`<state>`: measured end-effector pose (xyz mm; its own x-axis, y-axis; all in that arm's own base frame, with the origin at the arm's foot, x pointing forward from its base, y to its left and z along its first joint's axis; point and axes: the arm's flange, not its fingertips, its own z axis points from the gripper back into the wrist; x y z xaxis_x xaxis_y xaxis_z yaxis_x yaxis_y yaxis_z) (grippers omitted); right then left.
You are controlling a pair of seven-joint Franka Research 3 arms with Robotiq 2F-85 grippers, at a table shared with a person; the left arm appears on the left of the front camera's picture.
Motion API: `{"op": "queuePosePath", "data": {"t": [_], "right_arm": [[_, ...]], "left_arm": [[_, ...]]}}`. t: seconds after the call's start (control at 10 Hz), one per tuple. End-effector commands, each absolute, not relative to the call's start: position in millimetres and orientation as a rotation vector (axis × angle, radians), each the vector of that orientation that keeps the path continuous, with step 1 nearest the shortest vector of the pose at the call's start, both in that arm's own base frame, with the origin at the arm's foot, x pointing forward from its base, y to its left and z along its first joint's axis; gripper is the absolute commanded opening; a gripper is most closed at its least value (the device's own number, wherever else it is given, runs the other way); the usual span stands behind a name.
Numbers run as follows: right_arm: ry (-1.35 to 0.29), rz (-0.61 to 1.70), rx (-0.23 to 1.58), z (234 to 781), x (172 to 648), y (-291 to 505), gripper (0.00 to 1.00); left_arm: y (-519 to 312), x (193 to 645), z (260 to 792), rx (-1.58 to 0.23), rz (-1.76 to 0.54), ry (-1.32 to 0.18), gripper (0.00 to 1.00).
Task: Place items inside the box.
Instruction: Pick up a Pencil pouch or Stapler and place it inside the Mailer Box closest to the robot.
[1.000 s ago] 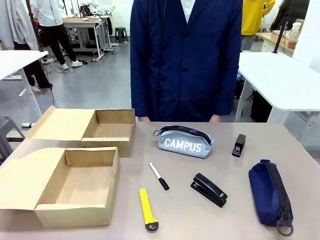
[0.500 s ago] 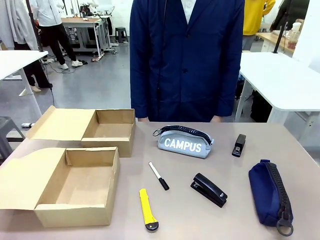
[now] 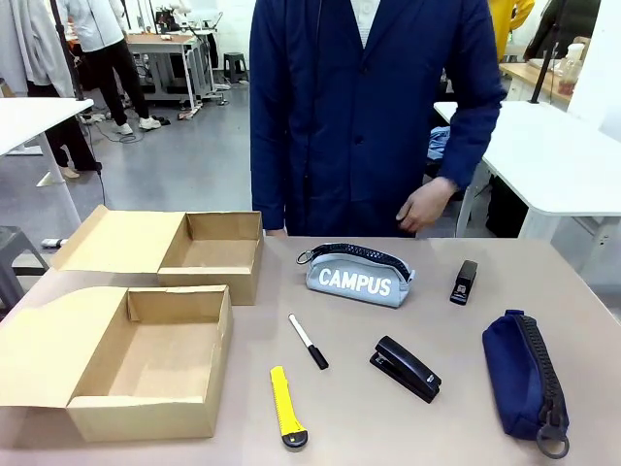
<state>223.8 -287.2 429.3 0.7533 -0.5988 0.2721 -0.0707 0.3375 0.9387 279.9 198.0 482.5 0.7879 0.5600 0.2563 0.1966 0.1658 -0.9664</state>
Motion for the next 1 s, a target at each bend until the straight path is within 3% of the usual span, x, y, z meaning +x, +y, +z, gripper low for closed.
{"op": "queuePosePath", "data": {"t": [0.0, 0.2, 0.3, 0.4, 0.5, 0.7, 0.9], "right_arm": [[-0.676, -0.023, 1.117, 440.4, 232.3, -254.8, 1.0], [-0.619, 0.301, 0.883, 456.2, 276.9, -165.8, 1.0], [-0.556, 0.346, 0.779, 453.7, 292.0, -137.1, 1.0], [-0.577, 0.321, 0.792, 457.2, 290.1, -153.2, 1.0], [-0.614, 0.284, 0.881, 461.1, 274.2, -194.2, 1.0], [-0.657, 0.255, 0.809, 448.5, 199.9, -284.0, 1.0], [-0.709, 0.165, 0.741, 442.0, 176.7, -305.7, 1.0]], "left_arm": [[198.4, 279.9, 483.7, -1.411, 0.277, -0.666, 1.0], [198.4, 279.9, 483.7, -1.411, 0.277, -0.666, 1.0], [198.4, 279.9, 483.7, -1.411, 0.277, -0.666, 1.0], [198.4, 279.9, 483.7, -1.411, 0.277, -0.666, 1.0], [198.4, 279.9, 483.7, -1.411, 0.277, -0.666, 1.0], [198.4, 279.9, 483.7, -1.411, 0.277, -0.666, 1.0], [198.4, 279.9, 483.7, -1.411, 0.277, -0.666, 1.0]]}}
